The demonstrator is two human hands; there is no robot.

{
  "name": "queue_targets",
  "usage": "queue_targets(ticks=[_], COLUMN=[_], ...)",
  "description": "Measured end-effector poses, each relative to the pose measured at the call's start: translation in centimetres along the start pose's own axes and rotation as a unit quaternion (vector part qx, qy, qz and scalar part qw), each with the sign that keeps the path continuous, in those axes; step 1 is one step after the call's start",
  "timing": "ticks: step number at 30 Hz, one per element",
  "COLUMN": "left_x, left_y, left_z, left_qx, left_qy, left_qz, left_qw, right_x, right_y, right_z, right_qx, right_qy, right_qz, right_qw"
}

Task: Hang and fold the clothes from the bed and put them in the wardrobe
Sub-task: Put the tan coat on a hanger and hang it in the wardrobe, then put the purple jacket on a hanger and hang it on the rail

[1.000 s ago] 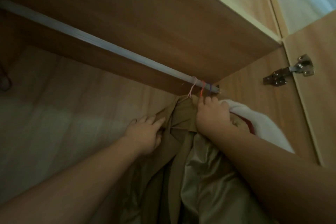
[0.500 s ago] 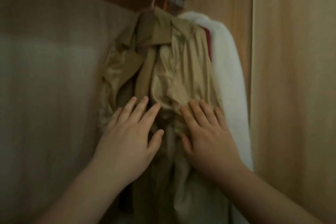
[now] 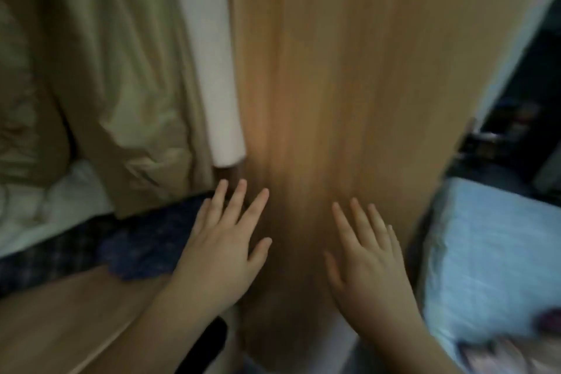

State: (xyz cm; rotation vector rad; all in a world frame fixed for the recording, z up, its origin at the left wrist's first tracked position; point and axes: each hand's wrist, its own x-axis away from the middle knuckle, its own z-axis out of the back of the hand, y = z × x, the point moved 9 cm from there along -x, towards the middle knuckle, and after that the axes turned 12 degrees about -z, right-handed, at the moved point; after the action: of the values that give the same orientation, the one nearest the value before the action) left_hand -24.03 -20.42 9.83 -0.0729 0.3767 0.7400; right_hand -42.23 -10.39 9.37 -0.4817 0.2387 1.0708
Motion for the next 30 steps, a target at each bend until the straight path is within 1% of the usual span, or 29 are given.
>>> queue_targets(ticks=[3,6,9,12,14,18,22,25,30], left_x=[0.2,0.5,1.1,1.9,2.5,3.0,3.0,1.0,-4.7], left_y=[11.0,23.1,34.3,44.1,49.6,57.5,62.5,65.3,70.0], left_z=[-4.6,-8.2,-11.2,-13.6,-15.6,-19.7,-24.1,-27.3,-34.2], left_qx=[0.053,0.087,0.101,0.128,0.121,0.124,0.117,0.13,0.156], left_qy=[-0.038,-0.083,-0.125,-0.154,-0.178,-0.207,-0.242,-0.249,-0.272], left_qz=[-0.043,-0.131,-0.224,-0.295,-0.336,-0.392,-0.435,-0.437,-0.404], left_qw=[0.997,0.984,0.961,0.934,0.917,0.888,0.859,0.854,0.859], right_x=[5.1,10.9,17.1,22.9,26.0,30.0,31.5,31.1,28.1], right_y=[10.9,20.9,29.5,36.8,41.0,47.7,52.2,56.3,64.7], right_z=[2.5,4.7,7.4,9.9,11.2,11.5,10.2,8.9,6.7], right_qx=[0.018,0.056,0.081,0.106,0.122,0.125,0.107,0.097,0.098], right_qy=[0.003,-0.009,-0.011,-0.011,-0.01,-0.034,-0.06,-0.085,-0.119], right_qz=[-0.08,-0.151,-0.223,-0.299,-0.345,-0.421,-0.452,-0.467,-0.474], right_qw=[0.997,0.987,0.971,0.948,0.931,0.898,0.884,0.875,0.867])
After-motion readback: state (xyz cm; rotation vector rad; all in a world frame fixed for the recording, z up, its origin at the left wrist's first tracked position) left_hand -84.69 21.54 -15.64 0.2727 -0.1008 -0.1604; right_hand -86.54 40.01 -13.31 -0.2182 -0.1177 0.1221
